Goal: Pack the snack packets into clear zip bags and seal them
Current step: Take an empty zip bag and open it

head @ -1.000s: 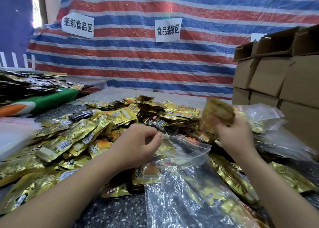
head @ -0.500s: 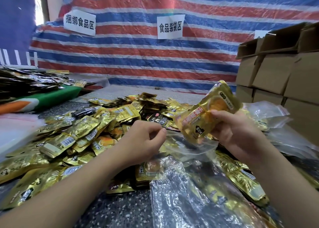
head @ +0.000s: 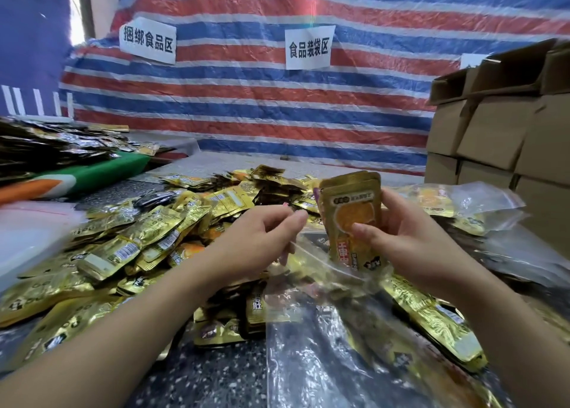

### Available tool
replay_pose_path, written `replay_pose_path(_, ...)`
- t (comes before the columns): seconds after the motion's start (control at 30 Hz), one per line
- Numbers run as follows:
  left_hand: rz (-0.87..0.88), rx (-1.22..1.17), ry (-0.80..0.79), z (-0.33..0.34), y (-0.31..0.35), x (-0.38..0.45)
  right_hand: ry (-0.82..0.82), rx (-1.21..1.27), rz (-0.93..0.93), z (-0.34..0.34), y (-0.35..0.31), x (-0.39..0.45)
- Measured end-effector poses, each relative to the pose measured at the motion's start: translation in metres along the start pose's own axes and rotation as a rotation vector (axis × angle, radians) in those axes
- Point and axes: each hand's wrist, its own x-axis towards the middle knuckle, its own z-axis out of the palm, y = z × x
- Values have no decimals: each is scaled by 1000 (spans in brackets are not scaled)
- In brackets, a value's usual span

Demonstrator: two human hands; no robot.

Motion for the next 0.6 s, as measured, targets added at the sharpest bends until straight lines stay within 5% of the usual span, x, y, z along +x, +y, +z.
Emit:
replay_pose_path(0.33,87,-59,17,2,5,-2,-106,-398,-59,-4,-14,-7)
replay_pose_path(0.6,82,5,15,7,10,-6,-184,-428,47,-11,-20,-9)
